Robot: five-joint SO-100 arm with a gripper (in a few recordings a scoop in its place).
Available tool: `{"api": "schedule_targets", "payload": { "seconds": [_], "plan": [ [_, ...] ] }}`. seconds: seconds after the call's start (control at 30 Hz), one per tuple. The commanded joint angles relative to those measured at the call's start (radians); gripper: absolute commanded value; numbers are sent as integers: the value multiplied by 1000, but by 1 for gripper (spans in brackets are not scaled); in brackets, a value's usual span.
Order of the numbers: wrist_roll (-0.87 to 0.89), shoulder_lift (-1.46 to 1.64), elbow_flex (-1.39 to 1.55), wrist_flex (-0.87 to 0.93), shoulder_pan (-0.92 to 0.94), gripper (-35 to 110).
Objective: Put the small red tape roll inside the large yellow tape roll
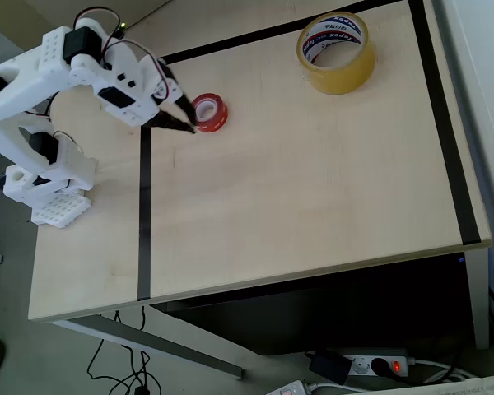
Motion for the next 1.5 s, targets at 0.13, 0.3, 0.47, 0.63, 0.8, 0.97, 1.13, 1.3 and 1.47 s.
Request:
{"api": "schedule_targets", "payload": {
  "seconds": [0.13, 0.3, 0.47, 0.63, 0.8, 0.97, 1.13, 1.3, 1.47],
  "plan": [
    [-25, -252, -551, 114, -12, 0],
    [-12, -515, -982, 322, -37, 0],
    [2, -486, -980, 353, -18, 0],
    [2, -293, -726, 353, -9, 0],
    [21, -14, -414, 345, -38, 0],
    [57, 186, -179, 279, -114, 0],
    [52, 290, 44, 201, -221, 8],
    [49, 299, 160, 153, -302, 19],
    [34, 285, 256, 118, -318, 21]
  ]
}}
